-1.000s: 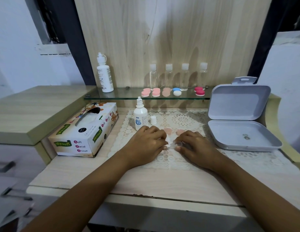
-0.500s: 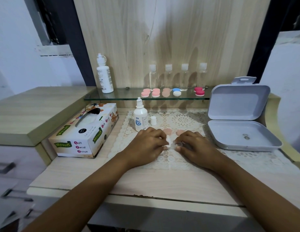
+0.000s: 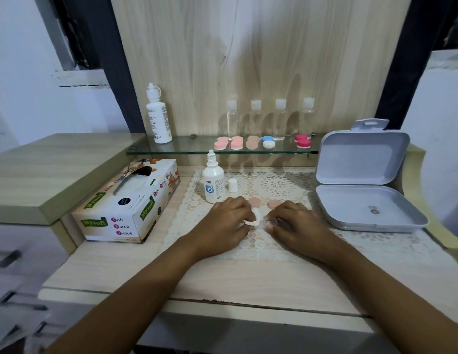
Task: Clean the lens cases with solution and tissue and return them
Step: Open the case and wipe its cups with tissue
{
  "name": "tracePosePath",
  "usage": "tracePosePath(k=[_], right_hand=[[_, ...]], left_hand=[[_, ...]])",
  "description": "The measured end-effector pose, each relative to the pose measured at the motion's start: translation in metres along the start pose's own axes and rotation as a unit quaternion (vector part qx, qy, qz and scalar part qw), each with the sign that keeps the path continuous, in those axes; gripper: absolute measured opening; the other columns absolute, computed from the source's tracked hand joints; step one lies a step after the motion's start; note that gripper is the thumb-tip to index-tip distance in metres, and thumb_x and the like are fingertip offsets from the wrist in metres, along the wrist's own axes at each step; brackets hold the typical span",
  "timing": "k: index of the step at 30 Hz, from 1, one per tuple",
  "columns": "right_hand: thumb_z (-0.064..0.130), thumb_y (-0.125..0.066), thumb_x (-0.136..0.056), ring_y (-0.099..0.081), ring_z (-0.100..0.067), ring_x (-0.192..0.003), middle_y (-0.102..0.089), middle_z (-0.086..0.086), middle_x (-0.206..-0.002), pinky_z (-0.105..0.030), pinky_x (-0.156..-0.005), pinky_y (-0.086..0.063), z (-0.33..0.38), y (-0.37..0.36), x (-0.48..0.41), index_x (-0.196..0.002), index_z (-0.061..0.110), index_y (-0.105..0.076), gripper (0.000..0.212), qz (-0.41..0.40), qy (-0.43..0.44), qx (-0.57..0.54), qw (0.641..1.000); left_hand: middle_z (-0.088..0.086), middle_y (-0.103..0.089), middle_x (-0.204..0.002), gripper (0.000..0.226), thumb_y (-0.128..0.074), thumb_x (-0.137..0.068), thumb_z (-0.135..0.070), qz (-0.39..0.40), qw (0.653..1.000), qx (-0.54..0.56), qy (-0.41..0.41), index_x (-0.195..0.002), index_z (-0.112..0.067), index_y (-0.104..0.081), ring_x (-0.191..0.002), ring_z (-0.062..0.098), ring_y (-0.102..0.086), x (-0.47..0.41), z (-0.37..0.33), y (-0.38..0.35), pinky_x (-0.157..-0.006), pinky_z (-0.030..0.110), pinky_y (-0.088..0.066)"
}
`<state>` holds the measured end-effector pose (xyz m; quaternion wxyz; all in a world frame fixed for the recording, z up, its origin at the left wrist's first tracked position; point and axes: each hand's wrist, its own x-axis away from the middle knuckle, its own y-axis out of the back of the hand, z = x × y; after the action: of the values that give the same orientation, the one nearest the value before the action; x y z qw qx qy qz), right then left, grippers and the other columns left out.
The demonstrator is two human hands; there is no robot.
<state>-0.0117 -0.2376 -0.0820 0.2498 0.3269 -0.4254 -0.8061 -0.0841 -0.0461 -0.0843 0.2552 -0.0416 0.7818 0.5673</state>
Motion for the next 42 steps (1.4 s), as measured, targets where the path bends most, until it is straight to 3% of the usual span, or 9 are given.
tracePosePath(k=[6,13,18,24,28,32,36,39,42], right_hand=[[0.042,-0.057,-0.088,-0.046,-0.015,-0.112,-0.055,0.004,-0.116,-0.028,-0.091,-0.038,0.001,0.000,0.000,-0.120,0.025,-0.061,0.036,0.009,0.003,0.022,1.000],[0.043,-0.055,-0.089,-0.053,-0.014,-0.107,-0.056,0.006,-0.108,-0.029,-0.092,-0.042,0.001,0.003,0.000,-0.131,0.022,-0.052,0.047,-0.033,0.001,-0.030,0.999],[0.060,-0.046,-0.080,-0.054,-0.006,-0.091,-0.060,0.013,-0.092,-0.024,-0.079,-0.043,0.009,0.009,0.001,-0.116,0.026,-0.064,0.053,-0.111,0.067,-0.085,0.988],[0.039,-0.062,-0.081,-0.059,-0.007,-0.082,-0.065,0.006,-0.084,-0.017,-0.071,-0.045,0.019,0.007,0.003,-0.083,0.016,-0.065,0.024,-0.152,0.076,-0.183,0.968],[-0.009,-0.050,-0.087,-0.065,-0.010,-0.081,-0.068,-0.008,-0.089,-0.021,-0.065,-0.052,0.024,0.018,0.005,-0.066,0.005,-0.048,0.025,-0.104,-0.022,-0.447,0.888],[-0.012,-0.037,-0.089,-0.063,-0.013,-0.064,-0.065,-0.009,-0.066,-0.019,-0.050,-0.047,0.020,0.030,0.004,-0.065,0.006,-0.040,0.030,-0.112,-0.071,-0.555,0.821],[0.004,-0.052,-0.091,-0.056,-0.001,-0.053,-0.061,0.004,-0.055,-0.016,-0.049,-0.042,0.024,0.026,0.007,-0.075,0.003,-0.047,0.017,-0.139,-0.096,-0.442,0.881],[0.022,-0.062,-0.088,-0.058,-0.009,-0.072,-0.065,-0.001,-0.077,-0.025,-0.063,-0.044,0.022,0.017,0.007,-0.083,0.010,-0.058,0.014,-0.118,-0.100,-0.299,0.942],[0.021,-0.056,-0.091,-0.059,-0.015,-0.096,-0.065,0.000,-0.101,-0.025,-0.079,-0.042,0.014,0.010,0.003,-0.103,0.015,-0.062,0.015,-0.059,-0.049,-0.106,0.991]], left_hand=[[-0.012,-0.056,-0.095,0.014,-0.061,-0.086,-0.007,-0.042,0.982,0.161,0.084,-0.097,-0.016,-0.059,-0.090,-0.008,-0.051,0.003,-0.004,0.007,-0.079,0.003,-0.036],[-0.017,-0.059,-0.084,0.016,-0.068,-0.083,-0.013,-0.129,0.929,0.315,0.148,-0.088,-0.022,-0.056,-0.089,-0.001,-0.056,0.003,-0.013,0.015,-0.079,0.010,-0.042],[-0.014,-0.062,-0.078,0.015,-0.069,-0.082,-0.010,-0.130,0.907,0.376,0.141,-0.078,-0.020,-0.060,-0.085,0.009,-0.060,-0.001,-0.019,0.012,-0.079,0.022,-0.047],[-0.010,-0.064,-0.077,0.011,-0.069,-0.081,-0.008,-0.114,0.899,0.404,0.127,-0.079,-0.015,-0.062,-0.082,0.006,-0.061,-0.001,-0.024,0.011,-0.077,0.019,-0.047],[-0.022,-0.063,-0.081,0.007,-0.061,-0.088,-0.016,-0.112,0.909,0.378,0.138,-0.084,-0.021,-0.062,-0.083,-0.001,-0.058,-0.001,-0.023,0.010,-0.077,0.022,-0.049],[-0.021,-0.062,-0.085,0.009,-0.055,-0.093,-0.019,-0.142,0.933,0.295,0.151,-0.087,-0.024,-0.060,-0.084,-0.008,-0.055,-0.001,-0.018,0.008,-0.074,0.006,-0.039],[-0.009,-0.060,-0.099,0.008,-0.056,-0.092,-0.028,-0.094,0.965,0.185,0.162,-0.097,-0.025,-0.061,-0.095,-0.005,-0.052,0.002,-0.009,0.001,-0.087,0.016,-0.041],[-0.009,-0.058,-0.111,0.040,-0.054,-0.086,-0.051,-0.017,0.978,0.106,0.178,-0.115,-0.025,-0.061,-0.107,0.007,-0.051,0.004,-0.007,-0.002,-0.096,0.036,-0.040],[-0.009,-0.056,-0.114,0.036,-0.056,-0.087,-0.048,0.015,0.985,0.042,0.169,-0.116,-0.027,-0.062,-0.111,0.010,-0.046,0.003,-0.010,-0.001,-0.096,0.036,-0.035]])
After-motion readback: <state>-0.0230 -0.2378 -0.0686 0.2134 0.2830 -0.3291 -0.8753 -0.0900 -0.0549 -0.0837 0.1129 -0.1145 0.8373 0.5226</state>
